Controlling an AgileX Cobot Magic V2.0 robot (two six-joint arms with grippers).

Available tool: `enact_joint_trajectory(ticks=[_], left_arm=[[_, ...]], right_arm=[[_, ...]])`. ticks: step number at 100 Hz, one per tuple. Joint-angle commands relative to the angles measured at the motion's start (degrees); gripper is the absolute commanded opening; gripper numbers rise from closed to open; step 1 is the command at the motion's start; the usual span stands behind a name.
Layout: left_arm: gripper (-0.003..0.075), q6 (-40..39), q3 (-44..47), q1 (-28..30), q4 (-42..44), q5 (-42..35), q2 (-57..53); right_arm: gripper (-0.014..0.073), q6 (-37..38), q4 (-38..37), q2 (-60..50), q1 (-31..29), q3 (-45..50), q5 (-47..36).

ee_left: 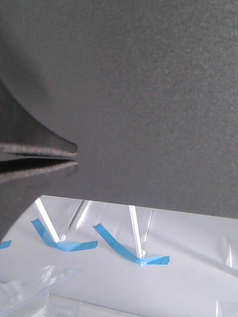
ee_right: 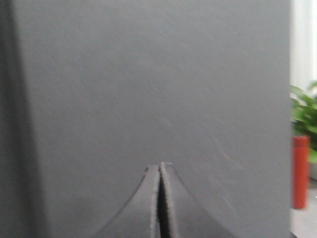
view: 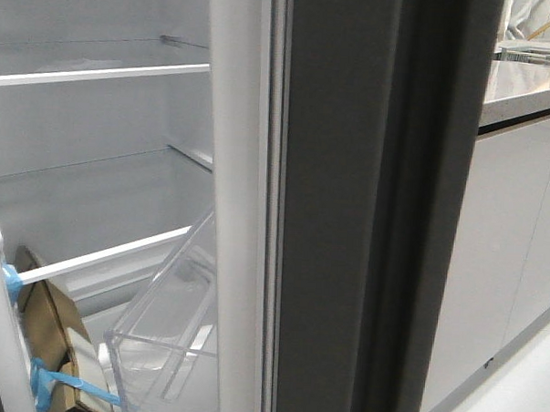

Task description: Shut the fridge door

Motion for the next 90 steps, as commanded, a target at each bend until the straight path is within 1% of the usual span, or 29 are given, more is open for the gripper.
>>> enact_joint_trajectory(ticks=[1,17,29,47,68,90], left_arm=[[-0.0021,-0.2,1.6,-0.1,-0.1,-4.4,1.1],[-0.0021,-0.2,1.6,-0.1,-0.1,-4.4,1.1],[-0.0021,-0.2,1.6,-0.1,-0.1,-4.4,1.1],[-0.0021,-0.2,1.6,-0.1,-0.1,-4.4,1.1],[-0.0021,-0.2,1.6,-0.1,-0.1,-4.4,1.1],[-0.0021,-0.2,1.6,-0.1,-0.1,-4.4,1.1]], right_arm=[[-0.0076,-0.1,-0.1,3.0,2.3,-4.8,-3.2],[-0.0076,-0.1,-0.1,7.3,5.7,-10.5,1.6],[-0.0076,-0.1,-0.1,10.2,6.9,-13.8,3.7],[-0.0076,-0.1,-0.1,13.2,7.5,-16.5,4.1],[-0.0076,-0.4,-0.1,17.1,10.4,-19.6,3.8],[-0.0076,-0.4,-0.1,24.9,11.4,-24.1,2.9]])
